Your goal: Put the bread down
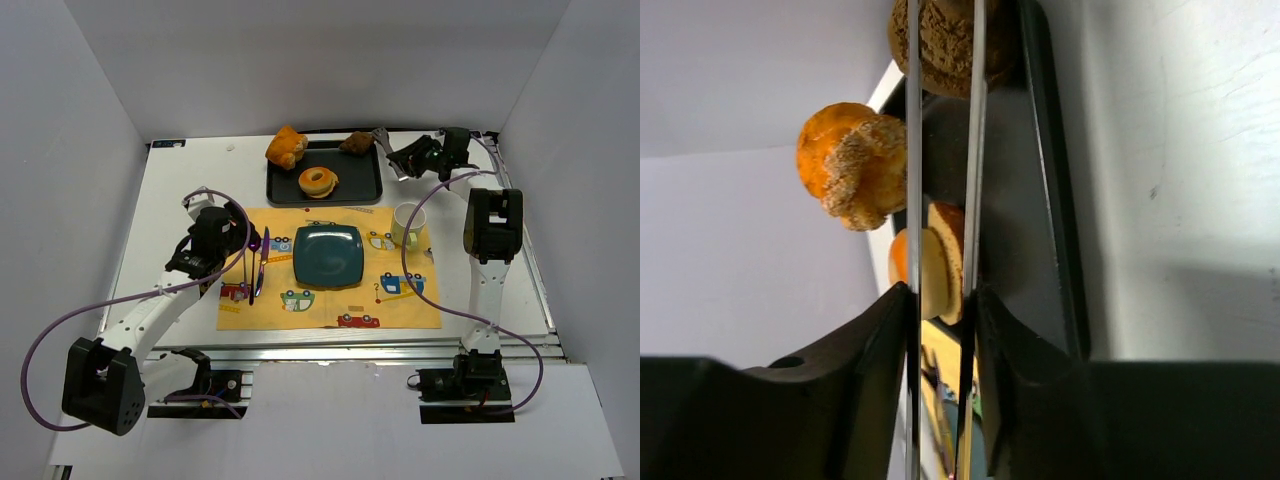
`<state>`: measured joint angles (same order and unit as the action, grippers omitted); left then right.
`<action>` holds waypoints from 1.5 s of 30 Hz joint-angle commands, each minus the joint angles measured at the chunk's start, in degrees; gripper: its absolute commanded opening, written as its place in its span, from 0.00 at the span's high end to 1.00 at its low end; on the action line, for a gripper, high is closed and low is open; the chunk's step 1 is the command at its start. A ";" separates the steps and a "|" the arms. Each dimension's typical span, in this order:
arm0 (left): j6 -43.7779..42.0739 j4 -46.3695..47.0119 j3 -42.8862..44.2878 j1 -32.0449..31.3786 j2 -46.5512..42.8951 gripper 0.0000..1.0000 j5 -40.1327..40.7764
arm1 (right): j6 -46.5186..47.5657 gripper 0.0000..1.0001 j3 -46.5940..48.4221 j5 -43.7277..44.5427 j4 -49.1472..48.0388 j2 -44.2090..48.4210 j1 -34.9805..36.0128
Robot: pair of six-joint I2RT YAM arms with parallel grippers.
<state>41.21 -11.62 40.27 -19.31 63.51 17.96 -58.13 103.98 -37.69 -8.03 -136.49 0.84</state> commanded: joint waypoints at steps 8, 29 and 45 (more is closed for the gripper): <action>0.27 0.19 2.00 0.15 -0.93 0.15 -0.73 | -11.65 0.78 -4.49 -4.93 -11.39 0.34 -0.05; 0.80 1.51 1.21 0.15 -3.21 0.15 -1.26 | -26.95 0.91 -12.31 -10.91 -26.94 8.69 -3.30; -1.22 1.60 -0.02 0.15 -8.75 0.15 -0.90 | -5.63 0.94 -26.37 -21.37 -7.29 32.50 0.20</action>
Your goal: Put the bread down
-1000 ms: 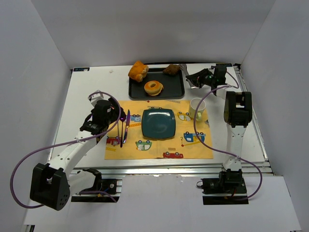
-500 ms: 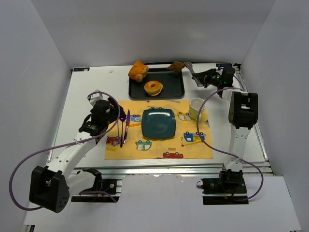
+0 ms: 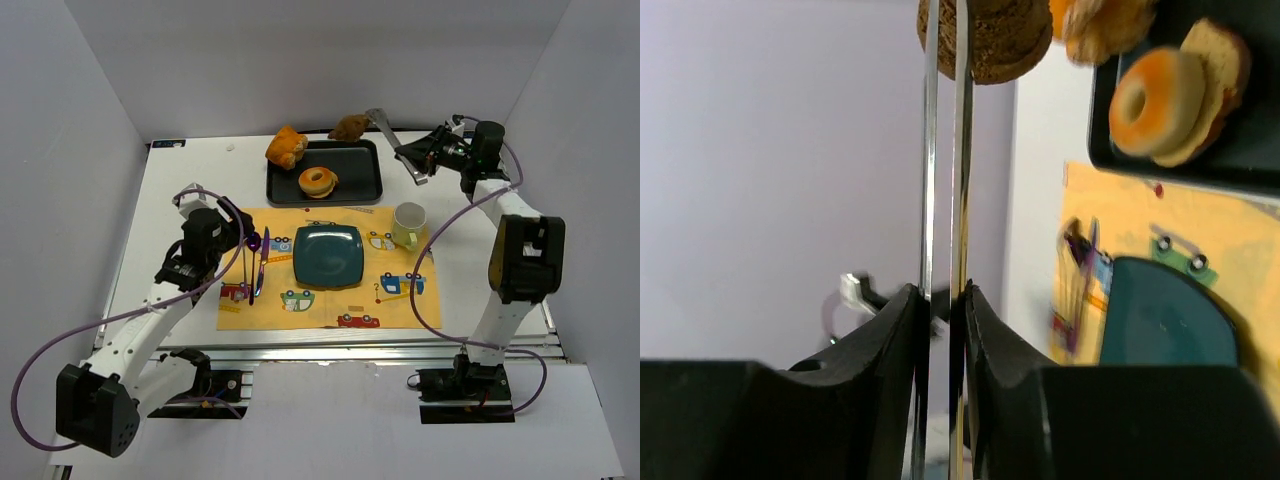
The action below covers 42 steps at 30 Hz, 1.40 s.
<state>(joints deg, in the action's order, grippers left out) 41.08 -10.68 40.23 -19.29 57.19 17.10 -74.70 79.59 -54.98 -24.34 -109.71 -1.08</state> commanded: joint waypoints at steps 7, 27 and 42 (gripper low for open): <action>-1.44 0.92 -2.78 0.13 -6.47 0.15 -0.67 | 47.15 0.95 -7.69 -1.71 41.62 15.57 8.20; -1.18 0.22 -6.13 0.13 -10.25 0.14 -1.72 | 64.06 0.71 -20.53 2.24 57.56 21.12 11.28; -0.83 -1.28 -6.92 0.13 -12.80 0.14 -0.93 | 61.42 0.51 -16.40 4.18 52.55 20.85 11.19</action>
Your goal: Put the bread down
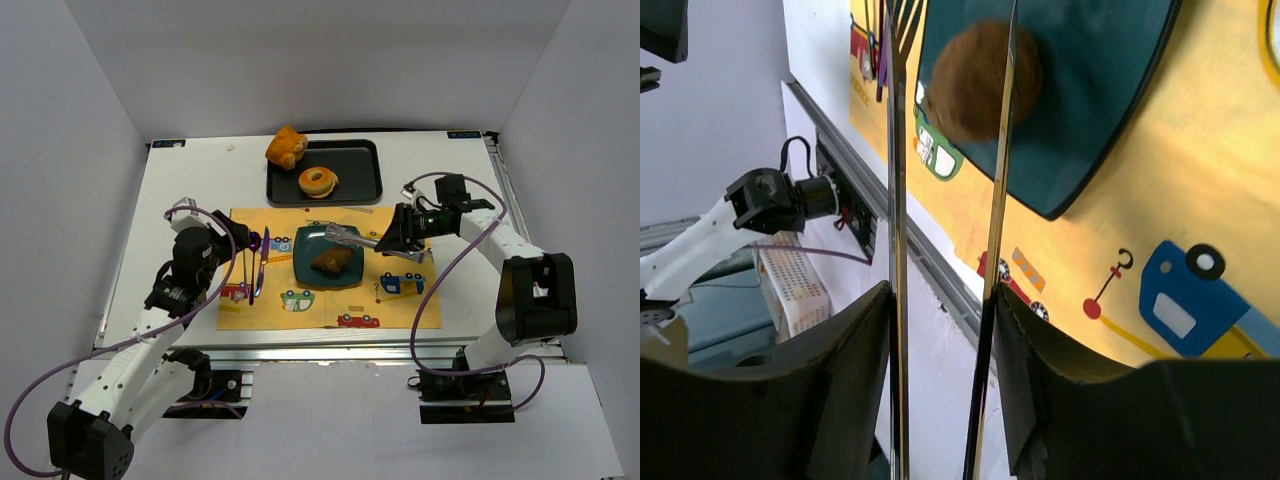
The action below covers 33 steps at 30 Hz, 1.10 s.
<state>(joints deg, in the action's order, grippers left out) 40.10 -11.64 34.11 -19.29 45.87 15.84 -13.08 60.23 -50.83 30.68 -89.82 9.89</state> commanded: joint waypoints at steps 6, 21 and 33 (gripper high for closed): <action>0.25 -0.14 -0.97 0.13 -1.48 0.14 0.42 | -0.02 0.52 5.25 1.26 -4.04 0.96 0.22; -0.89 1.79 1.13 0.13 0.36 0.14 -0.45 | 13.66 1.00 17.37 12.21 -3.08 4.82 -5.31; -3.36 8.04 1.40 0.13 4.84 0.14 -8.10 | 40.05 1.00 -6.33 32.28 -17.30 6.77 -24.83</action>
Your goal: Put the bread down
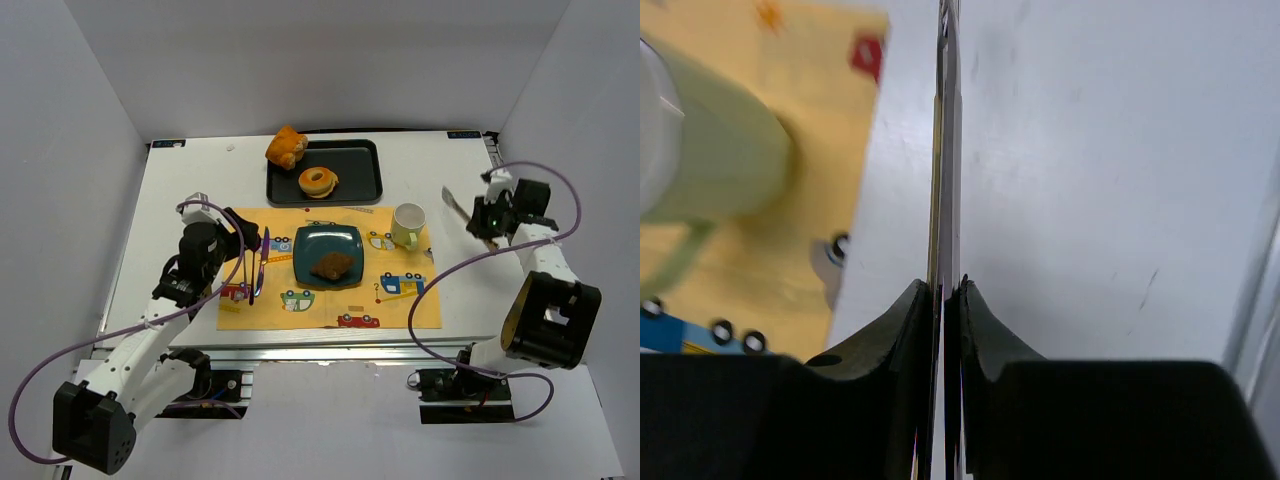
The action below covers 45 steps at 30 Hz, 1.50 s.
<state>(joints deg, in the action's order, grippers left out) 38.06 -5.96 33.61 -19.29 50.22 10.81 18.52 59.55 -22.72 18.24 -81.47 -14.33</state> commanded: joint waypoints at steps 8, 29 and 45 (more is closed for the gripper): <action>-1.59 1.82 2.43 0.13 0.24 0.14 -2.37 | 6.35 0.94 -9.37 1.63 -9.45 -6.14 -4.57; -1.59 2.44 2.34 0.13 1.11 0.16 -3.51 | -1.56 0.11 9.70 2.33 -0.39 1.66 -1.85; -0.10 0.69 -0.12 0.13 -5.29 0.75 -3.25 | 14.94 0.11 4.34 -12.17 -7.34 4.59 36.61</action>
<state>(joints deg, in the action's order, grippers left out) 37.10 -4.47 34.15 -19.29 47.97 6.61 36.71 62.78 -46.57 11.14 -74.11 16.69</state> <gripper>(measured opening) 0.234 0.895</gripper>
